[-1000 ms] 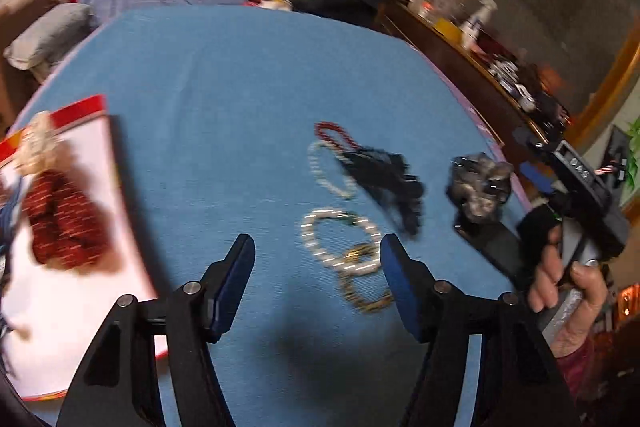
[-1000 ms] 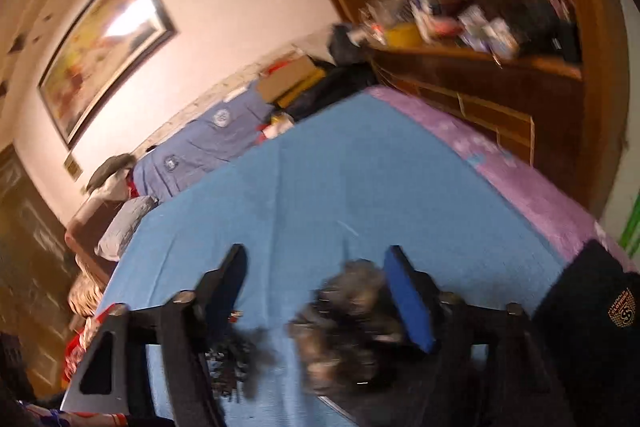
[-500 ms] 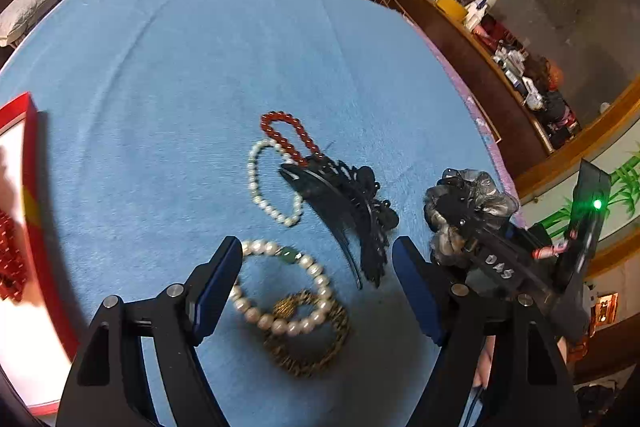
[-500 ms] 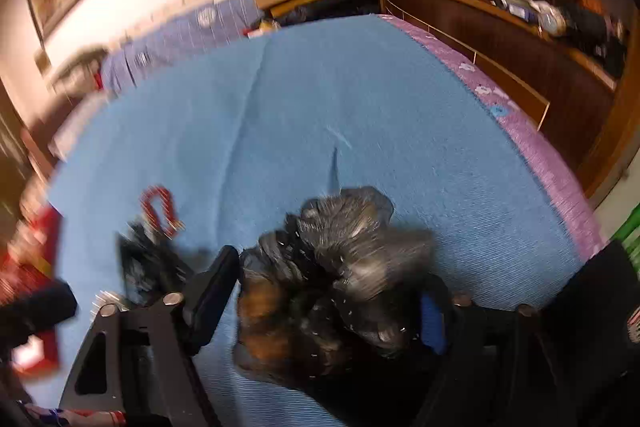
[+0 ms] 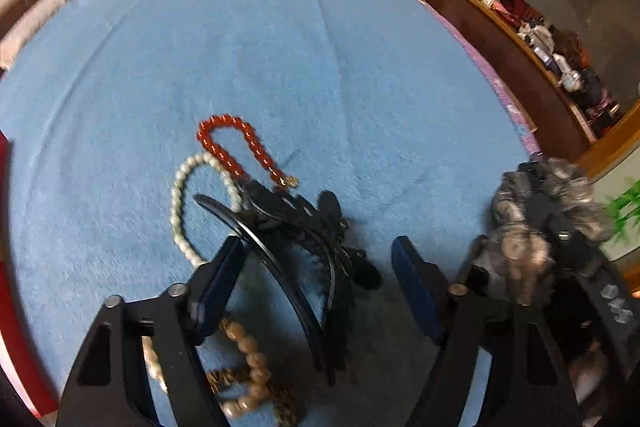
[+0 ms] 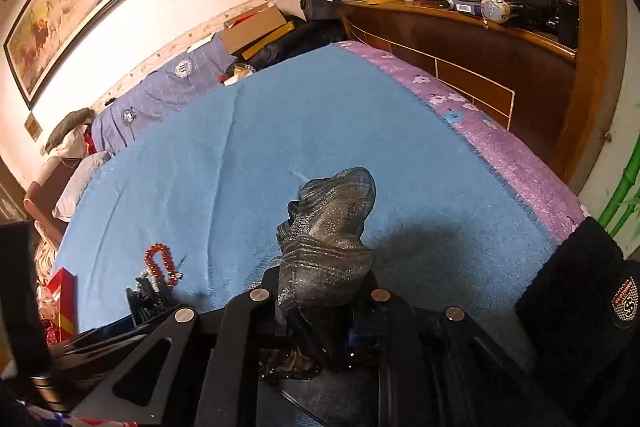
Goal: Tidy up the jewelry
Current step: 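Close the left tool on the black hair claw, then lift the black hair claw with left tool while right tool holds grey scrunchie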
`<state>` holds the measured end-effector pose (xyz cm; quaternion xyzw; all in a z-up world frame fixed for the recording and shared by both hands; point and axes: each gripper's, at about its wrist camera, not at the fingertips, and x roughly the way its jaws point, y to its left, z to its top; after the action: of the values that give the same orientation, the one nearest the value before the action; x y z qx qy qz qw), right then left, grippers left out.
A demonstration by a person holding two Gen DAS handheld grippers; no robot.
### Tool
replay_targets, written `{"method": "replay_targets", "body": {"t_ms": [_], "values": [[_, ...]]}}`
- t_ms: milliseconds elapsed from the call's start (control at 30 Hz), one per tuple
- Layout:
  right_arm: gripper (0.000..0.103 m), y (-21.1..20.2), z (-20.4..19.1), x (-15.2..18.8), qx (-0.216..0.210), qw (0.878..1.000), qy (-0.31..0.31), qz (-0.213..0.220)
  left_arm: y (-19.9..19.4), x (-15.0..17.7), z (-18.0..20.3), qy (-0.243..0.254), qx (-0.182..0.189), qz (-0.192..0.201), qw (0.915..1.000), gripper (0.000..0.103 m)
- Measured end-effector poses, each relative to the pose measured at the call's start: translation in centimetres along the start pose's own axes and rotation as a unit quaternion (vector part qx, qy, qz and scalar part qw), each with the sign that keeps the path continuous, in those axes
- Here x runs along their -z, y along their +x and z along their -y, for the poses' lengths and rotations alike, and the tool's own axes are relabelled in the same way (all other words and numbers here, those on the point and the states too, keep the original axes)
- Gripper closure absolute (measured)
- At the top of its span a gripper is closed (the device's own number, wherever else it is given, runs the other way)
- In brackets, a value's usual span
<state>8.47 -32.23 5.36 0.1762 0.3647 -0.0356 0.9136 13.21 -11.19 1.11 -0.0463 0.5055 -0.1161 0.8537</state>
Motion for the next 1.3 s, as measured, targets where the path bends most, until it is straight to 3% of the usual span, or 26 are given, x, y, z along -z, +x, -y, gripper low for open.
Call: {"method": "replay_targets", "body": {"t_ms": [33,67,233,367,567,667,800,1000,1300], "values": [[0.085,0.1,-0.2,-0.3,-0.006,1.000,-0.001,0.000,0.1,0.0,0.0,0.008,-0.009,0.003,0.9999,0.055],[0.085,0.6,-0.5,-0.8,-0.012,1.000,-0.005,0.000,0.1,0.1,-0.1,0.014,-0.017,0.009,0.9997,0.061],[0.085,0.2,-2.0,-0.6,-0.041,0.999,-0.029,0.011,-1.1,0.7,-1.8,0.032,0.013,0.031,0.9989,0.070],[0.085,-0.1,-3.4,0.0,-0.061,0.996,-0.061,0.021,-4.1,1.6,-3.8,0.045,0.032,0.065,0.9964,0.070],[0.085,-0.7,-5.9,0.8,-0.102,0.988,-0.108,0.041,-8.0,3.5,-6.6,0.052,0.007,0.153,0.9868,0.070],[0.085,-1.1,-7.4,1.5,-0.114,0.982,-0.140,0.055,-8.9,3.8,-7.4,0.052,0.002,0.178,0.9827,0.070],[0.085,-1.3,-8.7,2.2,-0.119,0.975,-0.173,0.068,-9.4,3.6,-7.7,0.050,0.005,0.194,0.9798,0.070],[0.085,-0.6,-9.1,2.5,-0.121,0.974,-0.183,0.062,-9.9,4.1,-6.8,0.071,-0.040,0.229,0.9699,0.070],[0.085,-0.4,-9.1,2.4,-0.128,0.972,-0.189,0.063,-10.1,4.1,-6.4,0.079,-0.063,0.245,0.9644,0.070]]}}
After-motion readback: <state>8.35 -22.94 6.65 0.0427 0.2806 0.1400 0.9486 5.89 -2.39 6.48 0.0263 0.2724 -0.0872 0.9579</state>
